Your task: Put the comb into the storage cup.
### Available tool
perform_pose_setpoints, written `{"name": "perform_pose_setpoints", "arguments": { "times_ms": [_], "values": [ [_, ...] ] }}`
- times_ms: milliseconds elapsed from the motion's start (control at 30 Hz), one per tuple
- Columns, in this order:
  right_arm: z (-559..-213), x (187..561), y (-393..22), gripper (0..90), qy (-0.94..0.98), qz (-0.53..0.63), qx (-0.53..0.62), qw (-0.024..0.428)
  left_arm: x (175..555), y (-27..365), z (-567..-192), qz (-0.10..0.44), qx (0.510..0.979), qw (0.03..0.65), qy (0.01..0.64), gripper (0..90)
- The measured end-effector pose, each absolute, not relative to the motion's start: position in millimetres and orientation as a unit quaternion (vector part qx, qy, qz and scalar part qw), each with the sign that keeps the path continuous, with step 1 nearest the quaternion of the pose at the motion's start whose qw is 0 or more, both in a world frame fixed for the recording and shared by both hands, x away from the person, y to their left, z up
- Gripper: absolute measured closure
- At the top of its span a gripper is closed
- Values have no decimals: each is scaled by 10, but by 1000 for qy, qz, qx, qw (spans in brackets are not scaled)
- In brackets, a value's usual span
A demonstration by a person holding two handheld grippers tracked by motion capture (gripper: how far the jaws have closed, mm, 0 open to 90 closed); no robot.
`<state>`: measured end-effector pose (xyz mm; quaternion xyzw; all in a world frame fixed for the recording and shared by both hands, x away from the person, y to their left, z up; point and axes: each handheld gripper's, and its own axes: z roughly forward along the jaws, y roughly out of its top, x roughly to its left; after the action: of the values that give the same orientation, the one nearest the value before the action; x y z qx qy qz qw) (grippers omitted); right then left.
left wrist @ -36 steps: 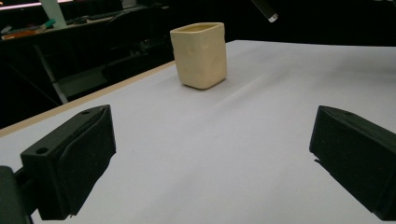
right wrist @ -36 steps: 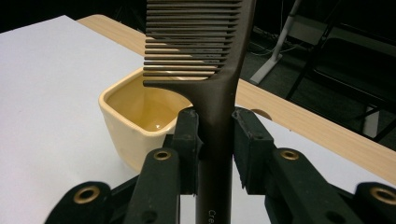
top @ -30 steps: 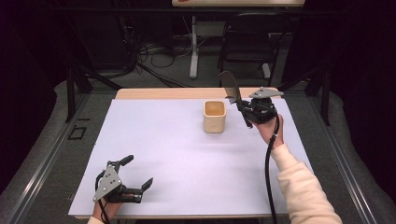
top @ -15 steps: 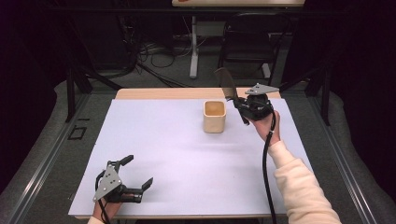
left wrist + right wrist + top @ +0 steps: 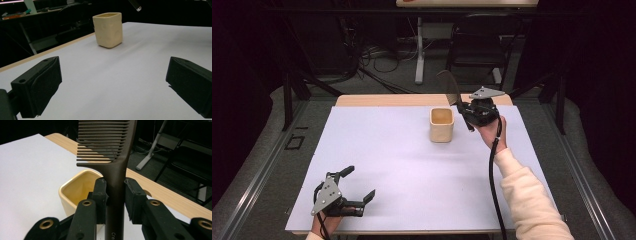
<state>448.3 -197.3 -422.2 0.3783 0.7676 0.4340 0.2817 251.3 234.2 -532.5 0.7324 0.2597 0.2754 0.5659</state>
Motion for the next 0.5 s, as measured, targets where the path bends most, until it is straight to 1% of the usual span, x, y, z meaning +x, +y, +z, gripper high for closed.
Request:
{"name": "perform_pose_setpoints", "arguments": {
  "times_ms": [500],
  "values": [
    [-4153,4541,-1815,723,768,440,363,291,2510,2331,-5324,278,733,565,257,3]
  ]
}}
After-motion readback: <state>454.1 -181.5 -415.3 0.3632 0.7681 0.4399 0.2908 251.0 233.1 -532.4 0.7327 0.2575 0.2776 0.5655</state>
